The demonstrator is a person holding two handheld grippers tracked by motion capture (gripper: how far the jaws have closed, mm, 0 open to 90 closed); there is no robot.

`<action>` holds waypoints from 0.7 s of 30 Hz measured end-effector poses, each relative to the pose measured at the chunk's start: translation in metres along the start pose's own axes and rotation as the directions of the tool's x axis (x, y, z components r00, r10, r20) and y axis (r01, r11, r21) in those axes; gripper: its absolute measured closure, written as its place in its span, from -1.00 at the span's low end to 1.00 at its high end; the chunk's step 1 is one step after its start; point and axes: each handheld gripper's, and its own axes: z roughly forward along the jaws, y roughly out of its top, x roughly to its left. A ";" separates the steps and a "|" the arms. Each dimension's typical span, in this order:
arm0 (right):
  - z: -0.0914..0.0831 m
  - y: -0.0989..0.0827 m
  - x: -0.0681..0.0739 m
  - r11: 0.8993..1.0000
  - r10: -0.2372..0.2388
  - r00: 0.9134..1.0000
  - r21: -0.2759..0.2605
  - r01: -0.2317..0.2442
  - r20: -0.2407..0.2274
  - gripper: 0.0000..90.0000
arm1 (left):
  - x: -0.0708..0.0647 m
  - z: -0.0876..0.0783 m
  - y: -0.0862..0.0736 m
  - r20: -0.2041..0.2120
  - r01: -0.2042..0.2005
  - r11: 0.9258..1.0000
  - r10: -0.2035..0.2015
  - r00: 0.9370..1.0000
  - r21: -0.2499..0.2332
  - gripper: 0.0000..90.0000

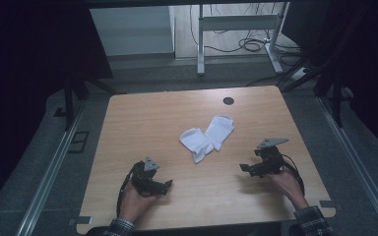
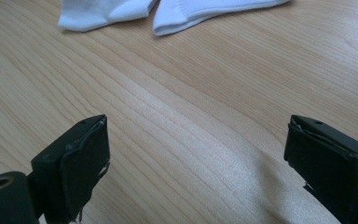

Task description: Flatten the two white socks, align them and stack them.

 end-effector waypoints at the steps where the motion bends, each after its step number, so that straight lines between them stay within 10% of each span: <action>1: 0.000 0.000 0.000 1.000 0.000 1.000 0.000 0.000 0.000 -0.86 | 0.000 0.000 0.000 0.000 0.000 1.000 0.000 1.000 0.000 -1.00; 21: 0.015 0.035 -0.009 0.999 0.028 0.998 0.033 -0.030 0.060 -0.76 | 0.000 0.000 0.000 0.000 -0.001 1.000 0.001 1.000 0.001 -1.00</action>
